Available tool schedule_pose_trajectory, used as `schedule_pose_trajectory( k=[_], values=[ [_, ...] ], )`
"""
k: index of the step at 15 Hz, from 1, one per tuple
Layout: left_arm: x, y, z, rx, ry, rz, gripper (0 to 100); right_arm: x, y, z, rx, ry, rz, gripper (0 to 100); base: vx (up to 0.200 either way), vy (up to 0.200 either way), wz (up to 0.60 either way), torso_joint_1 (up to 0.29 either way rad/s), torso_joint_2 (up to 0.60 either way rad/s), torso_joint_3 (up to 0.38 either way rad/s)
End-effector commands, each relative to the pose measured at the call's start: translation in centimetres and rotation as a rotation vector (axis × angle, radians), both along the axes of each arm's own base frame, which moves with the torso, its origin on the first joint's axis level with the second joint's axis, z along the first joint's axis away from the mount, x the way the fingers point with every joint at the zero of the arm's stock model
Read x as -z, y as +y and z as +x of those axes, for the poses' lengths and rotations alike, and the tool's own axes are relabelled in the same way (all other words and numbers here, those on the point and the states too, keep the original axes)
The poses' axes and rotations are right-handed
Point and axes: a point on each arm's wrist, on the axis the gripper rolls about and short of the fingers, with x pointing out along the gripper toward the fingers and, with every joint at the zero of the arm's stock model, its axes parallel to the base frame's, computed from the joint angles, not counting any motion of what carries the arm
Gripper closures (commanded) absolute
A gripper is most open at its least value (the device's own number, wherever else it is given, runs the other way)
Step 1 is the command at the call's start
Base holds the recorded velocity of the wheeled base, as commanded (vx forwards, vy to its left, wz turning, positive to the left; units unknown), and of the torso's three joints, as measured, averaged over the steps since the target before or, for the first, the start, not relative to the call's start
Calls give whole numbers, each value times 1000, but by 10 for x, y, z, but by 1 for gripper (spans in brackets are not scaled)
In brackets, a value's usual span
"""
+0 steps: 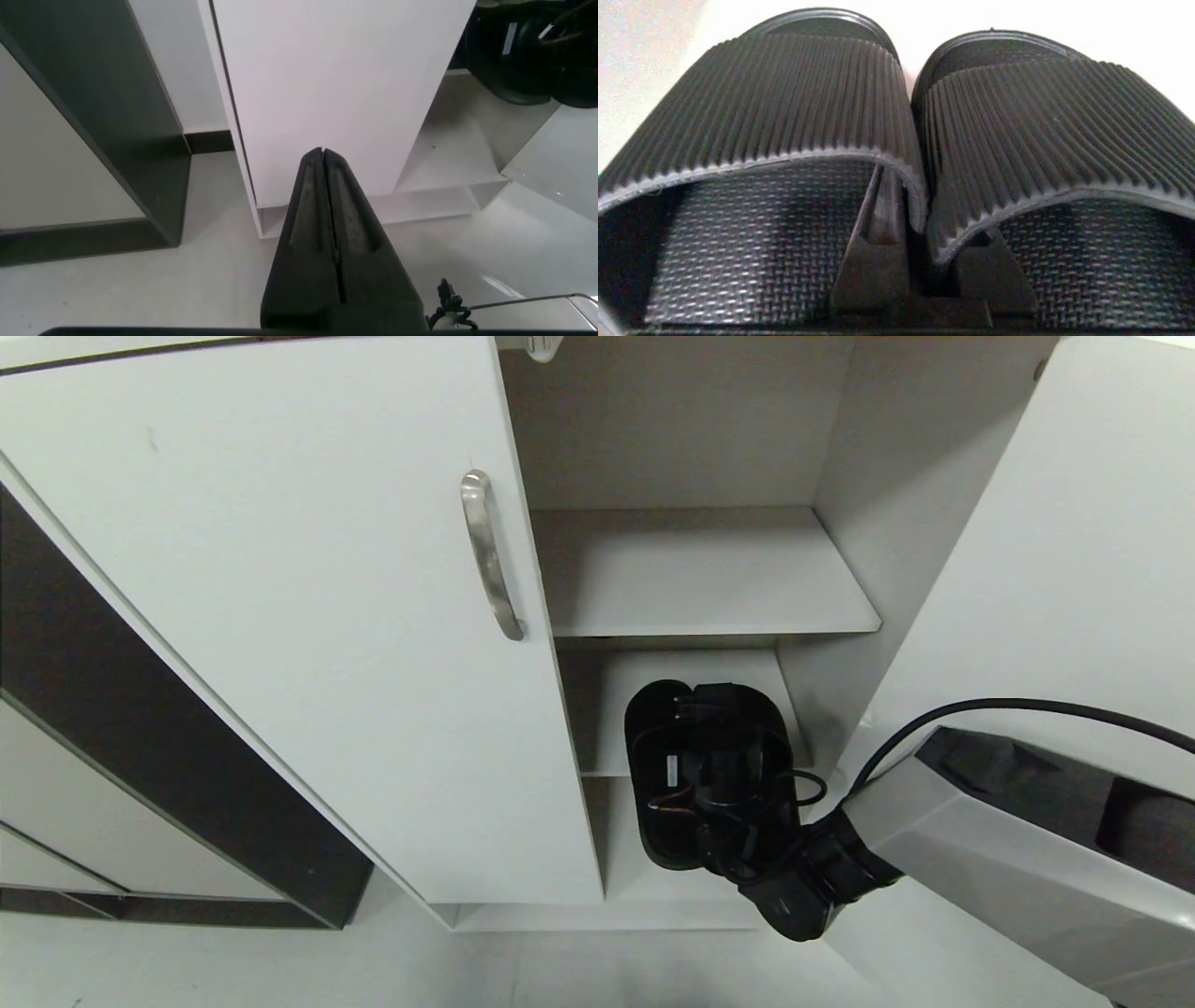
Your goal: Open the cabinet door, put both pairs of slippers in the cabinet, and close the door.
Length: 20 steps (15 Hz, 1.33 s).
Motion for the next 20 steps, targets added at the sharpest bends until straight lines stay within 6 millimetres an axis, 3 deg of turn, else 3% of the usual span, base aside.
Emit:
schedule_pose_trajectory(
  k=[1,4,9,12,20],
  values=[
    [0,0,0,0,1,1,100,7,1,2,1,10,-9,100,0,0,0,0,0,0],
    [0,0,0,0,1,0,100,11,4,13,10,-2,-5,100,0,0,0,0,0,0],
    [0,0,0,-2,1,-2,100,7,13,51,48,-64,0,100,0,0,0,0,0,0],
    [0,0,0,-10,2,-11,100,-4,11,68,73,-73,9,100,0,0,0,0,0,0],
    [0,0,0,-13,2,-13,100,-7,12,86,93,-78,16,100,0,0,0,0,0,0]
  ],
)
